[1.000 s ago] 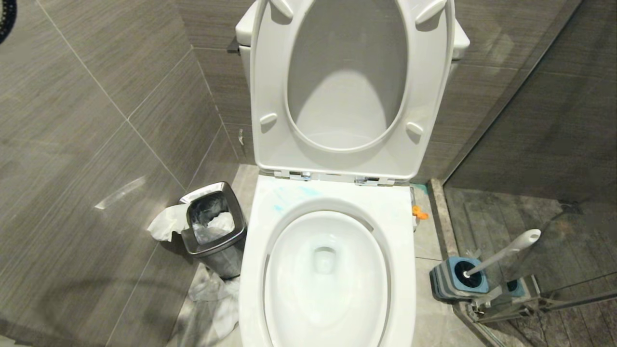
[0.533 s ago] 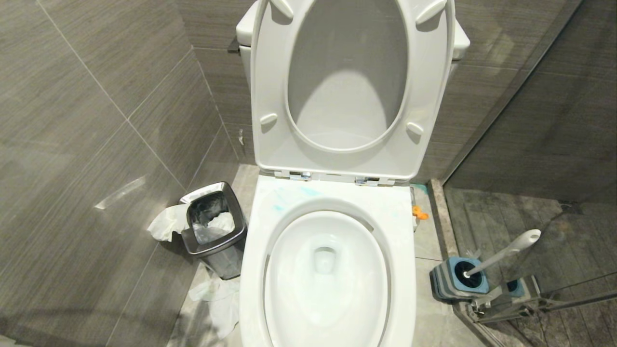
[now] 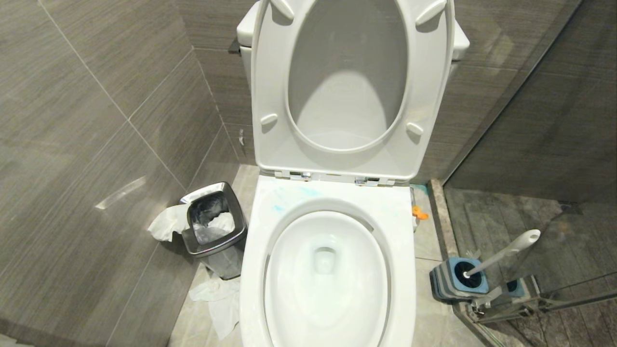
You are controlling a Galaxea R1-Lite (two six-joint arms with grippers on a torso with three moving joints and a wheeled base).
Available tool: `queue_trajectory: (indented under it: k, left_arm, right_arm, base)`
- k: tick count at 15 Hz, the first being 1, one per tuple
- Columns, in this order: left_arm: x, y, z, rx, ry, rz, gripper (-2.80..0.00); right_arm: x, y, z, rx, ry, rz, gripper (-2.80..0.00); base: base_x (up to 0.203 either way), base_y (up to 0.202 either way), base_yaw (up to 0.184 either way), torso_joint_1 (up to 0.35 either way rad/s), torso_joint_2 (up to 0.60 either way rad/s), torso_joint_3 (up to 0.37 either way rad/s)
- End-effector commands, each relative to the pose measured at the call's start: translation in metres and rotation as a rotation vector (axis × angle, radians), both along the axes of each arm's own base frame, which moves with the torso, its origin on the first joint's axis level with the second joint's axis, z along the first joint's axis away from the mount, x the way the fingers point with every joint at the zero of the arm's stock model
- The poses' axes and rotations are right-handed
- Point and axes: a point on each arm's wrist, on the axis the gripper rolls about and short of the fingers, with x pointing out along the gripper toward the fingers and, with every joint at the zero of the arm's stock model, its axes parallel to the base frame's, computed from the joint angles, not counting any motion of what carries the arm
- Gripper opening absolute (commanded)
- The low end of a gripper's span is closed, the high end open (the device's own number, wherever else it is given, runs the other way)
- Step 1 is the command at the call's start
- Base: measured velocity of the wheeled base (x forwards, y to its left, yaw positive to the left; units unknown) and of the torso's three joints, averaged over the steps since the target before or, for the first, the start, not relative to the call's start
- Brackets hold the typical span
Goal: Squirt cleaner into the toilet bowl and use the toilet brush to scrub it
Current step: Pour in the cleaning agent
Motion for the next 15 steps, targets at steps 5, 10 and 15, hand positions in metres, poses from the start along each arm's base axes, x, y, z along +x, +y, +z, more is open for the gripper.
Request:
queue_trajectory:
  k: [5,10,15]
  left_arm:
    - [-0.058,0.004,-0.022,-0.005,-0.095,0.143,-2.8]
    - [-0.079,-0.004,-0.104,0.032,0.022,0.1,-2.8]
    - [-0.042,-0.009,-0.199,0.012,0.266,-0.089,-2.8]
  right_arm:
    - [0.0,0.0,0.0,0.0,0.0,0.0,-2.8]
    - [0.0,0.0,0.0,0.0,0.001,0.002,-2.8]
    - [0.0,0.0,0.0,0.0,0.001,0.0,-2.8]
  base:
    - [0.0,0.0,0.0,0.0,0.0,0.0]
    - [0.0,0.0,0.0,0.0,0.0,0.0]
    - [0.0,0.0,0.0,0.0,0.0,0.0]
